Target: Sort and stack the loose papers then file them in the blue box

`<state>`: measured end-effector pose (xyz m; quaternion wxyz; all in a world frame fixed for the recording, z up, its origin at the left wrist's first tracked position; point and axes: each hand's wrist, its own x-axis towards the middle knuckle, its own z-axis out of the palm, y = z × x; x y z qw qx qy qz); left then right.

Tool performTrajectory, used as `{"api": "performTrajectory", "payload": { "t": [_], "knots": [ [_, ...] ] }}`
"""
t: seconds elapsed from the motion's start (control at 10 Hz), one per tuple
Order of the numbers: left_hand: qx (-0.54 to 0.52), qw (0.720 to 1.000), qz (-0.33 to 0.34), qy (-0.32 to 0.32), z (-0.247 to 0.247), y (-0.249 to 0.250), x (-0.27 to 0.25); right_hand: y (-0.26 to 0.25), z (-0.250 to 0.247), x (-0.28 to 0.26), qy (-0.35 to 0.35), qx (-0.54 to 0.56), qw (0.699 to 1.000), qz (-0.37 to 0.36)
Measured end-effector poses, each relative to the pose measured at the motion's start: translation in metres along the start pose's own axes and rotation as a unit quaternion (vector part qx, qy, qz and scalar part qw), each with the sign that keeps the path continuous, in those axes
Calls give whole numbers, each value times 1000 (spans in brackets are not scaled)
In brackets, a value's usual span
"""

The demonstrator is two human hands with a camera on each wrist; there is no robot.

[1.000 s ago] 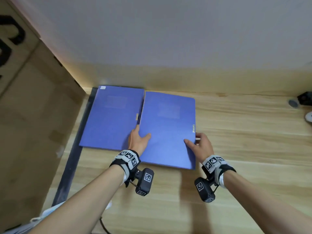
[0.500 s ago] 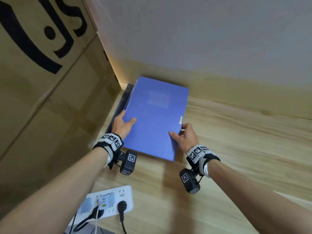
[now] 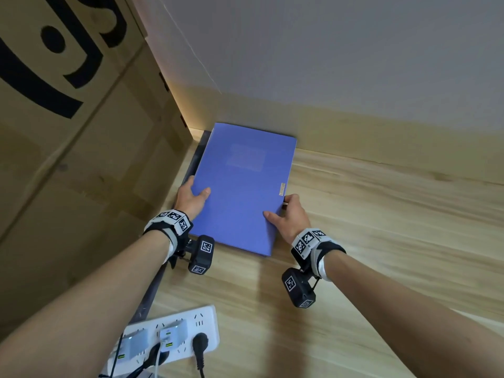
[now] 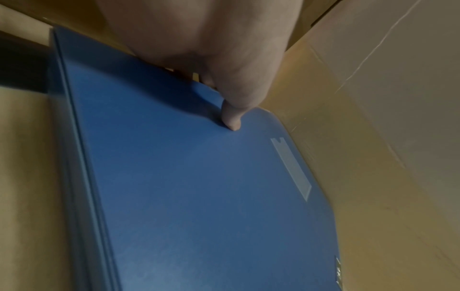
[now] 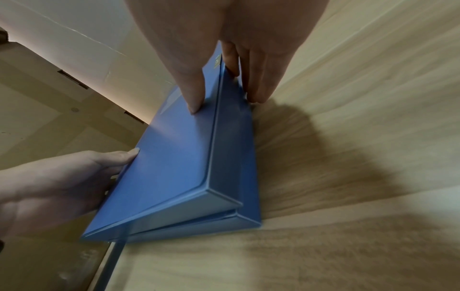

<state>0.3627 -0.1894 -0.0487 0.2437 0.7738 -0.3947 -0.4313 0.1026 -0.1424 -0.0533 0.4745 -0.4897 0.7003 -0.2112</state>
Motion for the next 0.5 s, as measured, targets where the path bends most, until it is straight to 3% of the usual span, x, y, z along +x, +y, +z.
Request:
{"api": "performTrajectory", "payload": {
  "t": [0.2,0.4,0.5],
  "knots": [
    [30,1000,3,3,1,1,-3,-1,-2,-3,4,1,1000,0],
    [112,983,115,90,10,31,-32,5,-30,-18,56,-7,998,-4],
    [76,986,133,65,28,47,-50,13,-51,-25,90,15,996,4]
  ]
}}
